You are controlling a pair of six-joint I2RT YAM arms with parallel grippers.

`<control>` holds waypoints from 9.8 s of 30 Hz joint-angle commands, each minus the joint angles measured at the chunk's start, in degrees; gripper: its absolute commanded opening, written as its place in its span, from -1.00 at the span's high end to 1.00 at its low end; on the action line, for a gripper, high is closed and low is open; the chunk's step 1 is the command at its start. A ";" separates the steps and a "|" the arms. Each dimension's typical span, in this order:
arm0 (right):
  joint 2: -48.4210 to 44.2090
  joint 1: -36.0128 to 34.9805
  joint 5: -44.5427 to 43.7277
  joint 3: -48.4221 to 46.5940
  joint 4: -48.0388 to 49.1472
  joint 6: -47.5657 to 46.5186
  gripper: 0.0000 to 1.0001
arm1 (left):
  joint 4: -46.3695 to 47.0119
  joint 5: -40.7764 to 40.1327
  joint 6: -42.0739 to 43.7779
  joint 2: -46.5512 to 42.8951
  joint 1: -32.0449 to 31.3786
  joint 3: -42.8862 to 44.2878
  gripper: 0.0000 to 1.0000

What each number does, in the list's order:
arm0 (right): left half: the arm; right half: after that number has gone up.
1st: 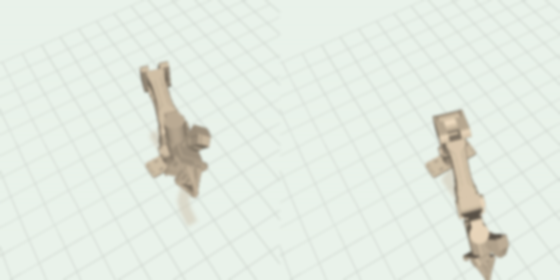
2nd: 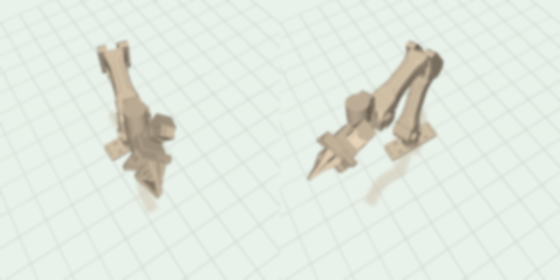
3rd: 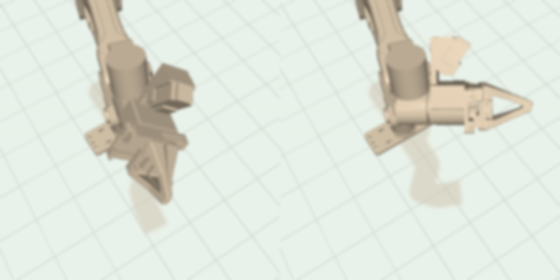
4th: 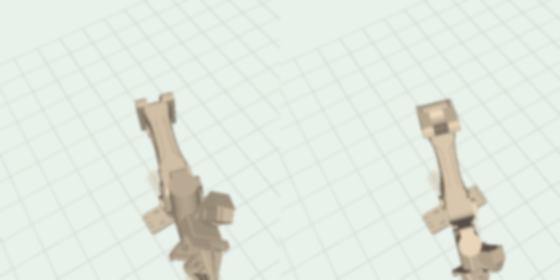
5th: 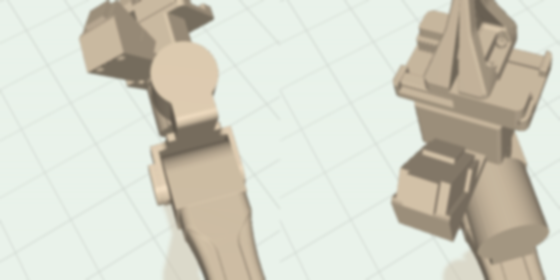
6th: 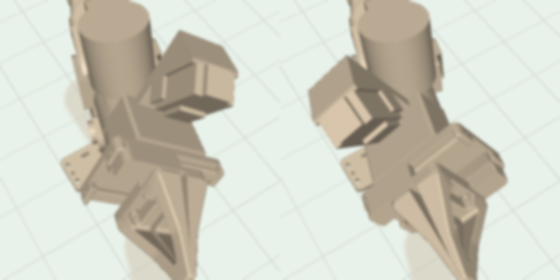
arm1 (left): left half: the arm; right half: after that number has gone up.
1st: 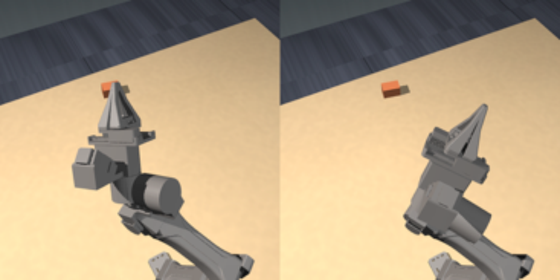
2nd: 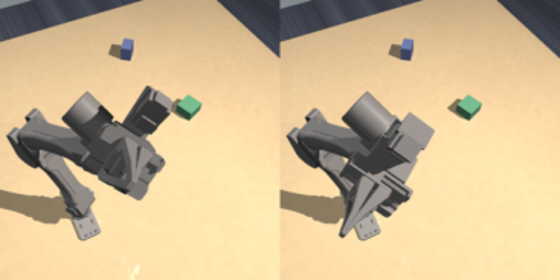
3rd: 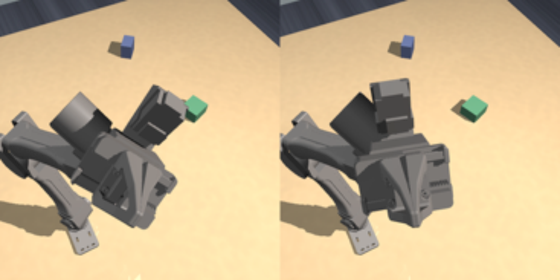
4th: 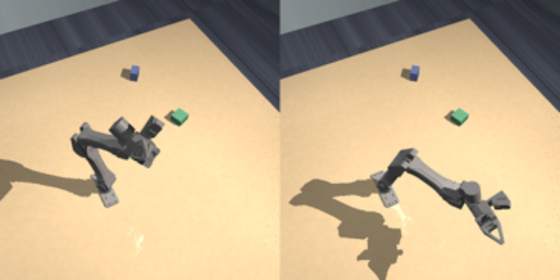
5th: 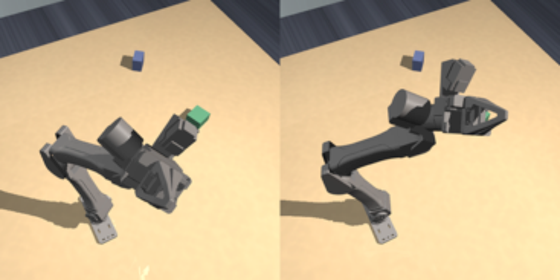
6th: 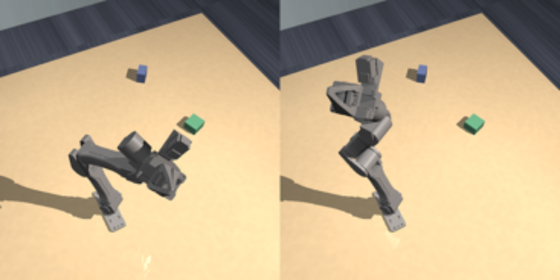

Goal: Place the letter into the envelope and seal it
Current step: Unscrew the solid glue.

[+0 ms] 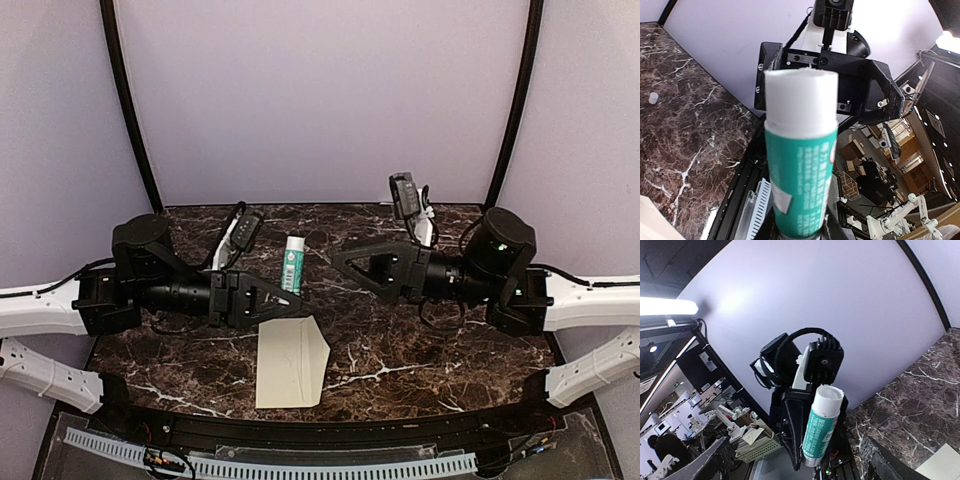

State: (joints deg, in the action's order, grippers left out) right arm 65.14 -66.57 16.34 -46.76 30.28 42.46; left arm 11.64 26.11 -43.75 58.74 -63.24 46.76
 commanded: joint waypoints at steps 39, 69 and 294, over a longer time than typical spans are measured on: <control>17.50 -4.21 1.10 -17.71 -10.27 0.54 1.00 | -8.99 -16.55 5.50 -2.67 -0.42 0.02 1.00; 25.44 -8.09 -26.03 -34.57 -41.74 5.96 0.02 | -13.01 -19.75 3.11 3.51 -0.48 3.05 1.00; 15.15 -6.33 7.39 -12.47 5.82 0.37 0.84 | 9.56 8.84 3.14 -6.44 1.05 -6.73 1.00</control>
State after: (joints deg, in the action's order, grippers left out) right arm 80.49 -72.47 22.81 -57.76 34.30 42.89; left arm 23.22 40.23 -41.98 54.33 -62.50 38.41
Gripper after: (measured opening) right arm 0.185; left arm 0.223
